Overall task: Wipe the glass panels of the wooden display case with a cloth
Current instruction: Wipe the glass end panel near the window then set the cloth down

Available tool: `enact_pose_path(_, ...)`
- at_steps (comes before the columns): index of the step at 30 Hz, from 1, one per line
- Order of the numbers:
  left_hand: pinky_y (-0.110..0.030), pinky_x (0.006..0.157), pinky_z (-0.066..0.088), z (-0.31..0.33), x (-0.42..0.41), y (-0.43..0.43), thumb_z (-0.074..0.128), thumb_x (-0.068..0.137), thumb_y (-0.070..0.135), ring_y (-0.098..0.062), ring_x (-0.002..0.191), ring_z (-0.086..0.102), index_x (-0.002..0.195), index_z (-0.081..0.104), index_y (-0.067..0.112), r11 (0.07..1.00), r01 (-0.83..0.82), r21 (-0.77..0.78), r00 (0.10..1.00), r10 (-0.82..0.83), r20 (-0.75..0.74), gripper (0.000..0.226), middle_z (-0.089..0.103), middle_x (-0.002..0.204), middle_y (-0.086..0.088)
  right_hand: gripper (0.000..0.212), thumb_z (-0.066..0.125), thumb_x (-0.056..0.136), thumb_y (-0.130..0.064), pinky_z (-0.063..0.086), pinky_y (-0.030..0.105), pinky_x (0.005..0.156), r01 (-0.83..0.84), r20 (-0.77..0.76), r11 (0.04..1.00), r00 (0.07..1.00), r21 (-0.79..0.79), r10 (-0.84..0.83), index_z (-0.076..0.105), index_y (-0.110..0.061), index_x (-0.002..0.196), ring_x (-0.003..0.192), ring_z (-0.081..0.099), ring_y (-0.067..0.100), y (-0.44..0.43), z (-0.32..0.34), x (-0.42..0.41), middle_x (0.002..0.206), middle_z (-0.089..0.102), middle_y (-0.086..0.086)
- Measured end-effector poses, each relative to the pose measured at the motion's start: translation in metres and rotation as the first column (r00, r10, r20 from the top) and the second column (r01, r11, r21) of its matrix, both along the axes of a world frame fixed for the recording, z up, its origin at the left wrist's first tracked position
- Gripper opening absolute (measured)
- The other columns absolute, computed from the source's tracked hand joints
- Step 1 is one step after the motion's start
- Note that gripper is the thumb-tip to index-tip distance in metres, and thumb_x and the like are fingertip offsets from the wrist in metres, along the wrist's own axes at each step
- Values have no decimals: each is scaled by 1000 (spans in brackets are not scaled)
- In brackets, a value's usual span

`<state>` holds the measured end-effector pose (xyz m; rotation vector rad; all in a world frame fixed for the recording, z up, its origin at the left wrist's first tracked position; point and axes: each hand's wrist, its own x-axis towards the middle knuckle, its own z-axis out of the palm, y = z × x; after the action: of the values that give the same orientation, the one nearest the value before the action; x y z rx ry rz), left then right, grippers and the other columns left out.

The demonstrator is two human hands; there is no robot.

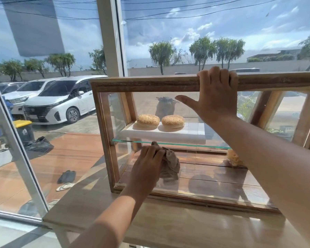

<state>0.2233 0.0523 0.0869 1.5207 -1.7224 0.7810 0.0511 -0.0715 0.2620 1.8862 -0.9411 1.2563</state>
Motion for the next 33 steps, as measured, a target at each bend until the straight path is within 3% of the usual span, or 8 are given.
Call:
enact_pose_path(2,-45,81,55,15,-7,0,76,80,-2,-28,101,52,108,64,5,999,24,-21,1000,-24,-18,32,59,108,-10,80,38,84,-84,26,45,97,-24,-6,1000,1000,11,24,49,-8,106,99,44,32,0,1,-2,106,47,14)
enact_pose_path(5,-42,82,51,66,-26,-7,53,95,12,-35,98,54,107,65,-3,973,41,-226,998,-52,-41,22,59,105,-19,71,37,87,-76,23,43,98,-89,-13,995,996,51,90,51,-11,111,102,44,31,2,2,-5,108,47,12)
enact_pose_path(8,-43,86,48,109,-34,-29,60,96,4,-36,93,52,112,64,-5,932,22,-361,999,-34,-26,19,59,106,-21,58,36,92,-61,24,39,96,-198,-7,979,980,53,199,57,-13,117,105,47,31,2,7,-15,108,53,9)
enact_pose_path(12,-45,87,46,107,-38,-48,62,95,7,-35,93,47,112,64,-3,913,-51,-406,997,24,-71,20,57,110,-23,49,36,96,-48,28,39,94,-268,-62,963,961,28,269,60,-14,120,104,51,30,-3,10,-28,108,59,5)
enact_pose_path(16,-45,88,43,101,-51,-54,59,97,21,-35,98,46,113,64,1,908,-89,-408,994,55,-93,26,55,117,-21,43,39,96,-45,28,40,91,-190,-54,981,981,-33,188,58,-13,117,102,50,31,-3,5,-20,107,56,8)
enact_pose_path(19,-45,87,44,100,-48,-58,63,96,15,-33,99,46,112,64,3,901,-82,-426,996,54,-77,21,56,113,-17,41,41,98,-45,29,41,89,-165,-54,984,985,-69,162,58,-12,115,99,50,32,-4,4,-19,105,56,9)
enact_pose_path(29,-39,87,52,-40,-28,-36,72,85,7,-28,98,55,117,55,12,985,90,-146,985,-66,161,36,58,114,-6,41,39,100,-45,30,43,87,-120,-40,981,993,-150,115,58,-9,111,96,51,34,-7,1,-16,105,57,12)
enact_pose_path(33,-35,86,52,-93,-24,-29,68,89,12,-26,97,56,114,59,14,993,105,44,973,-112,203,26,60,111,-4,43,37,101,-46,29,43,89,-110,-47,986,993,-126,105,56,-10,114,98,50,34,-6,1,-16,108,56,13)
